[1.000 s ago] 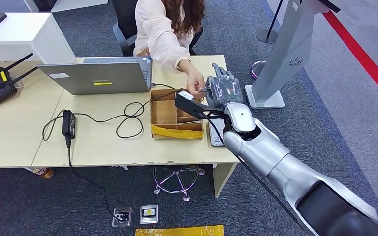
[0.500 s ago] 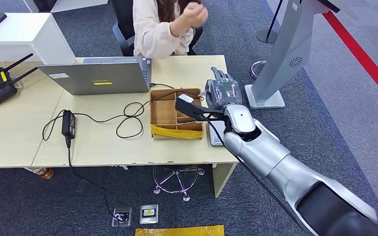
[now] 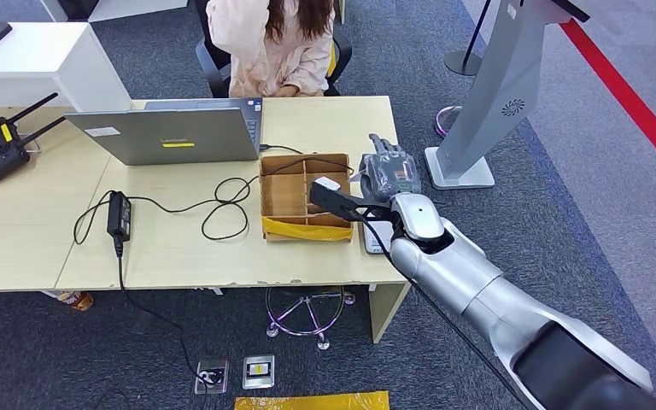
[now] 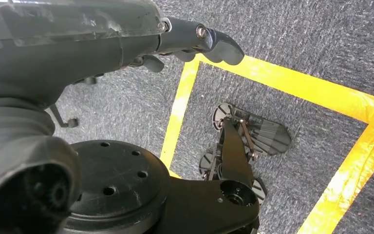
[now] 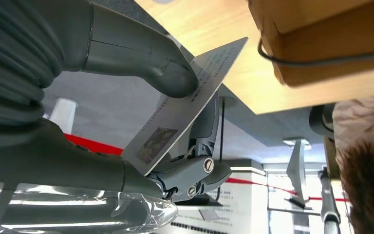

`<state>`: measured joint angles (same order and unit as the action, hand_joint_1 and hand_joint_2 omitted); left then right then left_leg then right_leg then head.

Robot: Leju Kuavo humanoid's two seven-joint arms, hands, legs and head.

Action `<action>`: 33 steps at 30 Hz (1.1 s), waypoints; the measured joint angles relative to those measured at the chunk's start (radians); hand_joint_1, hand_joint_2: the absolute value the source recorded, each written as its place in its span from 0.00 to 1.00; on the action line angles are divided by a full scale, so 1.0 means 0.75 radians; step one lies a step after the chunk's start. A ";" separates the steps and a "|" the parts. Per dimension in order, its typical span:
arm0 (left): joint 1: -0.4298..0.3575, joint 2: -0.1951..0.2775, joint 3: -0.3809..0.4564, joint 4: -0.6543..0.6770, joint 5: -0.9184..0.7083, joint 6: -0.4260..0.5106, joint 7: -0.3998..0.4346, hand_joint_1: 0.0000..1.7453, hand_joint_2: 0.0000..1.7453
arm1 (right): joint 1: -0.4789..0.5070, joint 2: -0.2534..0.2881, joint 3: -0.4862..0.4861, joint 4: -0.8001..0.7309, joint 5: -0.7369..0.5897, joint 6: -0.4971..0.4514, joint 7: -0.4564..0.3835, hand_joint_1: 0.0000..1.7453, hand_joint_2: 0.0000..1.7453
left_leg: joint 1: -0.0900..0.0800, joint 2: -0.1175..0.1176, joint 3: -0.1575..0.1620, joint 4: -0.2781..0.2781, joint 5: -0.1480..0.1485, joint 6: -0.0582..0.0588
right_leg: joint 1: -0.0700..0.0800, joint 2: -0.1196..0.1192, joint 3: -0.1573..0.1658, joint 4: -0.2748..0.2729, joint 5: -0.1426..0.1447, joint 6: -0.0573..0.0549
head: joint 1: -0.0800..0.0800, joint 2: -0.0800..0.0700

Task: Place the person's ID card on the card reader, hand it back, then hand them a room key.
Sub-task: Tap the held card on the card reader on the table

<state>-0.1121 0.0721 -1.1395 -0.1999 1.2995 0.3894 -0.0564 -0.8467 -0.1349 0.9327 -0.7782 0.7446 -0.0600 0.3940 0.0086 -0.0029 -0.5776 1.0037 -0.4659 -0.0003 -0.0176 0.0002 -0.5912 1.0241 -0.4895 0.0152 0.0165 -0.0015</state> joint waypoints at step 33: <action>0.000 0.008 0.000 0.008 -0.035 -0.008 0.023 0.00 0.00 | 0.176 -0.035 -0.023 0.154 -0.036 -0.027 -0.037 1.00 1.00 | 0.000 0.001 0.000 0.000 0.000 0.000 | 0.000 0.001 -0.001 0.000 0.000 0.000 | 0.000 0.000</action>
<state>-0.1122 0.0778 -1.1395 -0.1942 1.2736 0.3834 -0.0389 -0.7149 -0.1615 0.9152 -0.6630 0.7173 -0.0800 0.3659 0.0086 -0.0024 -0.5776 1.0037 -0.4660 -0.0002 -0.0176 0.0011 -0.5916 1.0240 -0.4896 0.0152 0.0164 -0.0015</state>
